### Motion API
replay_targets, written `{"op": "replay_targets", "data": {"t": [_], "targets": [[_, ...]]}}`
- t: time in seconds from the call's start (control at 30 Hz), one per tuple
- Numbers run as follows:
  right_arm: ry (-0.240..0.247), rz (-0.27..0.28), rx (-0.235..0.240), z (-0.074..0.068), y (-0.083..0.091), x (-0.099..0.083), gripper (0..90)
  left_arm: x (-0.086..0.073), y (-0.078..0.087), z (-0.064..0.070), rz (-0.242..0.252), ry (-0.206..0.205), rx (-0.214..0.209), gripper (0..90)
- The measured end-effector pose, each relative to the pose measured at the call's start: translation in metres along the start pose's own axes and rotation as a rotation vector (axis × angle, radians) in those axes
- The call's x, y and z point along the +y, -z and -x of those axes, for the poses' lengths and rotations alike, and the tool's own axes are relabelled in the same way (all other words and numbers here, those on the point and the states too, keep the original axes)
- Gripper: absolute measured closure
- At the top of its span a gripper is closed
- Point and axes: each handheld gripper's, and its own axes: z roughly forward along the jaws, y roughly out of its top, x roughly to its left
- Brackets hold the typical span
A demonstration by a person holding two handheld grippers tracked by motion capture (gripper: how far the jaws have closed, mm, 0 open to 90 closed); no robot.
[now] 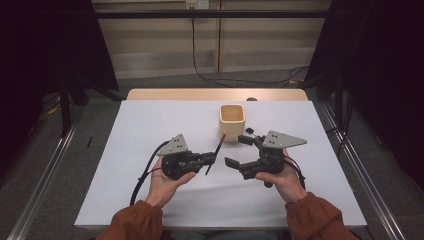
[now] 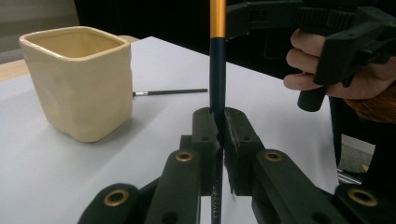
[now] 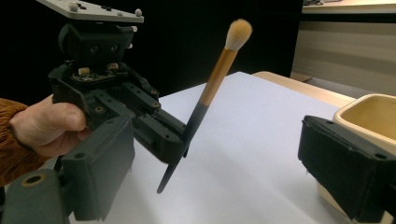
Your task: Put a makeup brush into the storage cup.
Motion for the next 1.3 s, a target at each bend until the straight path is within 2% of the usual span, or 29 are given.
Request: {"op": "replay_targets", "data": {"t": [0.23, 0.33, 0.47, 0.63, 0.7, 0.97, 1.1, 1.3], "targets": [[0.015, -0.004, 0.005, -0.001, -0.009, 0.008, 12.7, 0.004, 0.004, 0.003, 0.023, 0.002, -0.003, 83.9], [-0.016, -0.023, 0.018, 0.0, -0.015, 0.009, 13.9, 0.003, 0.004, 0.003, 0.018, -0.001, -0.005, 83.9], [-0.022, -0.041, 0.042, 0.0, -0.019, 0.011, 24.4, 0.002, 0.001, 0.005, 0.013, -0.002, -0.014, 83.9], [-0.025, -0.034, 0.048, 0.001, -0.02, 0.011, 36.2, 0.001, 0.001, 0.003, 0.006, -0.003, -0.011, 83.9], [-0.037, -0.031, 0.054, 0.003, -0.019, 0.011, 43.6, 0.001, 0.001, 0.003, 0.005, -0.001, -0.01, 83.9], [-0.043, -0.031, 0.079, 0.004, -0.022, 0.01, 59.6, 0.0, -0.001, 0.002, 0.002, -0.003, -0.007, 83.9], [-0.055, -0.02, 0.07, 0.005, -0.022, 0.01, 66.4, -0.002, -0.003, 0.002, -0.008, -0.001, -0.012, 83.9], [-0.091, -0.018, 0.093, 0.007, -0.022, 0.009, 81.8, -0.003, -0.006, 0.002, -0.016, -0.003, -0.02, 83.9]]}}
